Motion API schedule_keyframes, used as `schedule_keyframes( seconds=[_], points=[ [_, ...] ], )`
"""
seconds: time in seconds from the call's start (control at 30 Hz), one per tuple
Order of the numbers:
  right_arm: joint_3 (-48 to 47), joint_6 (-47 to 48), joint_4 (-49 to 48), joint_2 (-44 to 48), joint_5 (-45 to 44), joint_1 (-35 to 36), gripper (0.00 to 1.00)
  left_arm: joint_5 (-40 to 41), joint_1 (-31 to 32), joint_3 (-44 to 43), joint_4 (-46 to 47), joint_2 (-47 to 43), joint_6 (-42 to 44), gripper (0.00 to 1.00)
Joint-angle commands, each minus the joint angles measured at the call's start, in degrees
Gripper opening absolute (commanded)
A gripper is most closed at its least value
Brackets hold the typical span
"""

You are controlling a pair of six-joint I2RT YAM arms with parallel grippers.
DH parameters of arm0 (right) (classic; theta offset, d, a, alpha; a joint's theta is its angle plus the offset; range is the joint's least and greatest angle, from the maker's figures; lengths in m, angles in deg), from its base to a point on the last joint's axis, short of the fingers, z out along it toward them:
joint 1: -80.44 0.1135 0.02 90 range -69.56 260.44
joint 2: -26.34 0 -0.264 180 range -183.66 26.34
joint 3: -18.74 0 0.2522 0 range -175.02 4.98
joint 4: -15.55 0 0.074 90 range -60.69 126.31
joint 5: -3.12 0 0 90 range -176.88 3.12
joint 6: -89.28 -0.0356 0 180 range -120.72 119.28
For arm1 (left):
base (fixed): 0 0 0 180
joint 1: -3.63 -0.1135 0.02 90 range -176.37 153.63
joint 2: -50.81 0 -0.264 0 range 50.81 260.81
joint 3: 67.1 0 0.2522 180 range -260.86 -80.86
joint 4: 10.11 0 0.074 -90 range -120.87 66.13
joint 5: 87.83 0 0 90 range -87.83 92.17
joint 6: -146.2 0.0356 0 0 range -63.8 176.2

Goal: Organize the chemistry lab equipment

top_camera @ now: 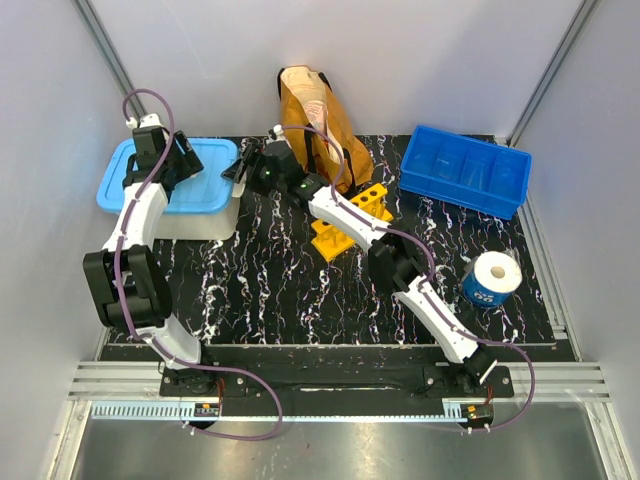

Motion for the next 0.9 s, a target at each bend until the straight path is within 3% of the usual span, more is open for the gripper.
schedule_keyframes(
  seconds=[0.0,0.13,0.33,0.37,0.87],
  points=[
    [-3.84,1.23,-0.8,-1.21,-1.97,0.89,0.74,-4.52,0.58,3.58,-7.64,-0.6,-1.89,0.68],
    [-3.93,2.81,0.17,-1.04,-3.2,1.59,0.67,-5.31,0.58,4.72,-7.38,-1.92,-1.98,0.68],
    [-3.58,6.58,2.19,0.54,-4.34,1.95,0.27,-6.63,0.58,4.9,-8.16,-5.51,-1.8,0.68],
    [-2.97,7.12,2.45,1.41,-4.78,1.95,0.24,-6.55,0.58,4.55,-8.43,-6.13,-1.72,0.68],
    [0.37,17.57,6.05,8.27,-9.18,1.77,0.09,-3.82,0.31,2.7,-12.65,-9.56,0.22,0.69]
  ],
)
